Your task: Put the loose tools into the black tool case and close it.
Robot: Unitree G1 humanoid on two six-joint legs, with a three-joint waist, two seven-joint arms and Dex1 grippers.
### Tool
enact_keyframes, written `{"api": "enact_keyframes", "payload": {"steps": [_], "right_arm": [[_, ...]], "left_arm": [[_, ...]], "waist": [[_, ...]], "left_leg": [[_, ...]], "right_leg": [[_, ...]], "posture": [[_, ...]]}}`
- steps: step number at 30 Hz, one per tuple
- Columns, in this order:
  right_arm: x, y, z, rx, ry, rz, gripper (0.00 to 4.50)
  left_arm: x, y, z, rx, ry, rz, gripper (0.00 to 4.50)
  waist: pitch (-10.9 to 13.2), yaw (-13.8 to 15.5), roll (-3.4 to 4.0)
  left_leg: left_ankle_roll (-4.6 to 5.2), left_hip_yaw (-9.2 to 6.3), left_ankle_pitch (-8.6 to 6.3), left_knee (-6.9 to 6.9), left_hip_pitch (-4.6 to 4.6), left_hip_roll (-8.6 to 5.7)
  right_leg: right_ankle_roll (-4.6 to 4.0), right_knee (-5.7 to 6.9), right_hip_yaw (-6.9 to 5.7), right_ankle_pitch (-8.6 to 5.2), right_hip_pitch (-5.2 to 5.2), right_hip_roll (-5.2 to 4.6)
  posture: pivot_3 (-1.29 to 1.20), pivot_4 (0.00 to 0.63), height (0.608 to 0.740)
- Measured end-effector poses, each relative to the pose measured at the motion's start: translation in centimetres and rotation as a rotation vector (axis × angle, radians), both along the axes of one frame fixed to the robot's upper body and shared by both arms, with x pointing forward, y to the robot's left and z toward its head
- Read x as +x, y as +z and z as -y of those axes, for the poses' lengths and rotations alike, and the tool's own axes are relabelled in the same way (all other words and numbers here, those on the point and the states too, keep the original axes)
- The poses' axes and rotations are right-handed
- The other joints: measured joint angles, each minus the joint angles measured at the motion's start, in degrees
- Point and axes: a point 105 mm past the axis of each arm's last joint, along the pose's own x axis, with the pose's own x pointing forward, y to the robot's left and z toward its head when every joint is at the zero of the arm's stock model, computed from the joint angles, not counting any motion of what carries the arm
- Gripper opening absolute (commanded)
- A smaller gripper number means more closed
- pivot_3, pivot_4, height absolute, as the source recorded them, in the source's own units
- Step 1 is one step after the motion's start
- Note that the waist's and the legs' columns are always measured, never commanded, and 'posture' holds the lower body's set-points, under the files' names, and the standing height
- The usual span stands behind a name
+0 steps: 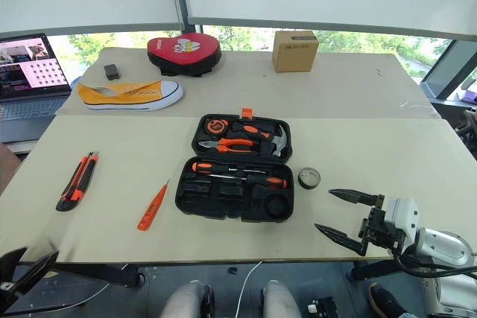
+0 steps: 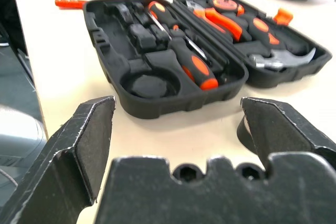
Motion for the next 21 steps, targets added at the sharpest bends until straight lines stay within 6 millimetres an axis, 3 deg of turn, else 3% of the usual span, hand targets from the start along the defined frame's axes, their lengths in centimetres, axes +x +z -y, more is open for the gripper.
{"api": "enact_keyframes", "payload": {"steps": [3,6,11,16,21], "right_arm": [[0.2,1.9,-2.3,0.046,0.081,0.074,4.46],[0.2,2.6,-4.4,0.101,0.147,0.08,4.46],[0.1,2.5,-7.0,0.152,0.232,0.073,4.46],[0.3,2.7,-7.1,0.148,0.237,0.083,4.46],[0.0,2.1,-6.7,0.147,0.213,0.061,4.5]], "left_arm": [[2.7,1.5,3.8,-0.022,-0.113,0.048,4.5],[4.6,1.4,6.3,-0.017,-0.147,0.02,4.5],[7.3,-0.7,9.0,0.017,-0.109,-0.074,4.5],[8.5,-1.8,10.8,0.032,-0.091,-0.108,4.5],[8.7,-2.6,11.6,0.064,-0.088,-0.142,2.47]], "waist": [[0.0,-0.1,0.01],[0.0,0.1,0.03],[0.0,0.1,0.04],[0.0,0.5,0.08],[-0.1,1.1,0.27]], "left_leg": [[0.12,-0.01,0.15,0.0,0.03,-0.02],[0.33,-0.07,0.29,-0.02,0.01,0.0],[0.29,-0.07,0.26,-0.02,-0.01,-0.04],[0.29,-0.06,0.27,-0.01,0.01,-0.13],[0.29,-0.06,0.27,-0.01,0.08,-0.27]], "right_leg": [[0.37,0.04,0.0,0.2,0.03,0.19],[0.37,0.07,-0.01,0.2,0.0,0.27],[0.39,0.07,0.01,0.21,0.0,0.25],[0.4,0.08,-0.02,0.22,0.05,0.2],[0.41,0.08,0.0,0.21,0.11,0.08]], "posture": [[0.0,0.15,0.74],[0.0,0.15,0.74],[0.0,0.15,0.74],[0.0,0.15,0.74],[0.0,0.15,0.74]]}}
